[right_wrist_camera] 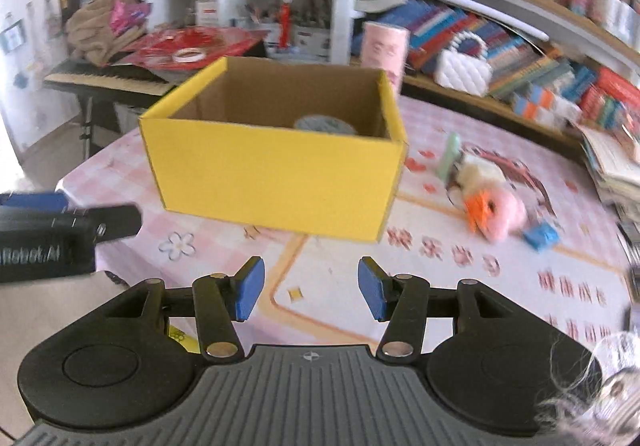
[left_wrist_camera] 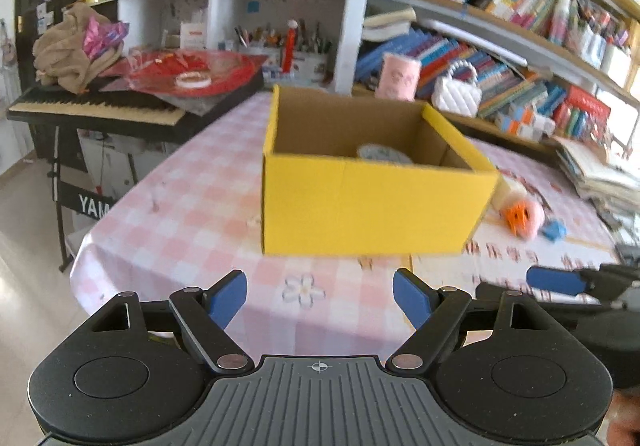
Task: Organize objects
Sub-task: 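Withdraw both tools from the box toward the pink chick plush and blue packet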
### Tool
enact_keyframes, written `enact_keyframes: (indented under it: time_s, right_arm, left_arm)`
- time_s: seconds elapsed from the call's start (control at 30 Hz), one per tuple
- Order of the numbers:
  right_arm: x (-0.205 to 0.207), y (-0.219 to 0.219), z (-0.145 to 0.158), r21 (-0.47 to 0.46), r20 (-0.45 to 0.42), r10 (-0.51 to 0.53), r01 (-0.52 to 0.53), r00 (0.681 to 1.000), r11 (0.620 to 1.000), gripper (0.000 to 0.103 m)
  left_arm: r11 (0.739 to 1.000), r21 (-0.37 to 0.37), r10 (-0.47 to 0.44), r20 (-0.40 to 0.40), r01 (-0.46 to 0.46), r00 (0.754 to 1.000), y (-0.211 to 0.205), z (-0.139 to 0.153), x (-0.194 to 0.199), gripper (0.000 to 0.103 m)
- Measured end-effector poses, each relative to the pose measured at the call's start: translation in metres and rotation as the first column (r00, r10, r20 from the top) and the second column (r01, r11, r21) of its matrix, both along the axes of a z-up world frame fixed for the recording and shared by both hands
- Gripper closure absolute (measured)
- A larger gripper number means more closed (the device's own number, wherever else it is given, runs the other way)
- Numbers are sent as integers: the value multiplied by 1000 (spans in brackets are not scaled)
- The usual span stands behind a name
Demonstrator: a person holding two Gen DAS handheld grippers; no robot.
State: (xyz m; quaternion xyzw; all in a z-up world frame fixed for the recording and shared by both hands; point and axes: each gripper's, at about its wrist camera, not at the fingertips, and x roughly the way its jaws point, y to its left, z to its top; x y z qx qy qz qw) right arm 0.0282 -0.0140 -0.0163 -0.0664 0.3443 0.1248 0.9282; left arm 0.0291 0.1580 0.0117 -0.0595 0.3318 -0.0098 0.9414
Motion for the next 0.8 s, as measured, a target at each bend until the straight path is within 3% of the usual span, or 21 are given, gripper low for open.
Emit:
enact_keyframes:
  time_s: [0.8]
  right_arm:
    - [-57, -42, -15, -14, -55, -213, 212, 976, 977, 47]
  left_arm:
    - [982, 0, -189, -62, 190, 980, -37, -10, -29, 17]
